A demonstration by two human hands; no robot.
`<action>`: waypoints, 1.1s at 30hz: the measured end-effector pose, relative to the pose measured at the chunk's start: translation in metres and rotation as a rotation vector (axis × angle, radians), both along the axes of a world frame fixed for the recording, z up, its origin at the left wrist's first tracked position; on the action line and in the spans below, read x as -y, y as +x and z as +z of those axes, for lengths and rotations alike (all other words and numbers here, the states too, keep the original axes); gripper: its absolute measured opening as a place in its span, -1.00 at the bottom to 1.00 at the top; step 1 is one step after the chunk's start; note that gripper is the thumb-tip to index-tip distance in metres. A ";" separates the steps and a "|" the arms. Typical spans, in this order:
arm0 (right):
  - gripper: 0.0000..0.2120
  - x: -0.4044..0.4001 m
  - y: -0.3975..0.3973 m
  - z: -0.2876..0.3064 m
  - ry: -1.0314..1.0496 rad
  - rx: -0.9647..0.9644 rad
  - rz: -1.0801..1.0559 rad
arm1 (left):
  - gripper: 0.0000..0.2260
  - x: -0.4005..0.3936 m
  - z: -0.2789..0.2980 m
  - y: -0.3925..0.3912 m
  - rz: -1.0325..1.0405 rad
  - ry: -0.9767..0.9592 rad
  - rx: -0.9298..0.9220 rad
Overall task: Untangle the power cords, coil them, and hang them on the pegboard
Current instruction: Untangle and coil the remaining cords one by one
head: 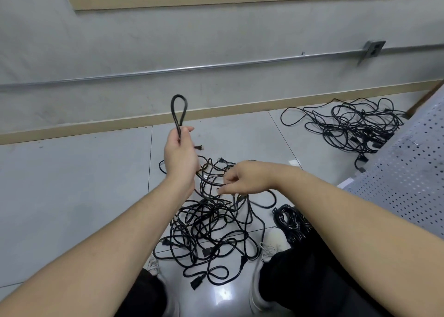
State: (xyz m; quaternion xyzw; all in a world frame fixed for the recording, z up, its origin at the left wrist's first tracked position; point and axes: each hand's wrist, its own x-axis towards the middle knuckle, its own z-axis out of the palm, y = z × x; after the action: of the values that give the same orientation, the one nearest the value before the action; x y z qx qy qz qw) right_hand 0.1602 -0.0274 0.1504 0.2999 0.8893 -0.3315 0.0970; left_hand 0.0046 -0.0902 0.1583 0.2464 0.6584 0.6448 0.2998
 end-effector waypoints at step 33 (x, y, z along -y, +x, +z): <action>-0.78 0.007 0.037 0.034 -0.533 -1.030 -1.045 | -0.86 0.033 0.010 0.050 -0.650 -0.248 -0.274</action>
State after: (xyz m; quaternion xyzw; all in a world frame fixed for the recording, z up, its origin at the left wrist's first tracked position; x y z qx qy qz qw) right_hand 0.1967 -0.0345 0.1842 0.4549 0.4558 -0.6341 -0.4280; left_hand 0.0547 -0.1230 0.1683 0.4883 0.6532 0.3923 0.4255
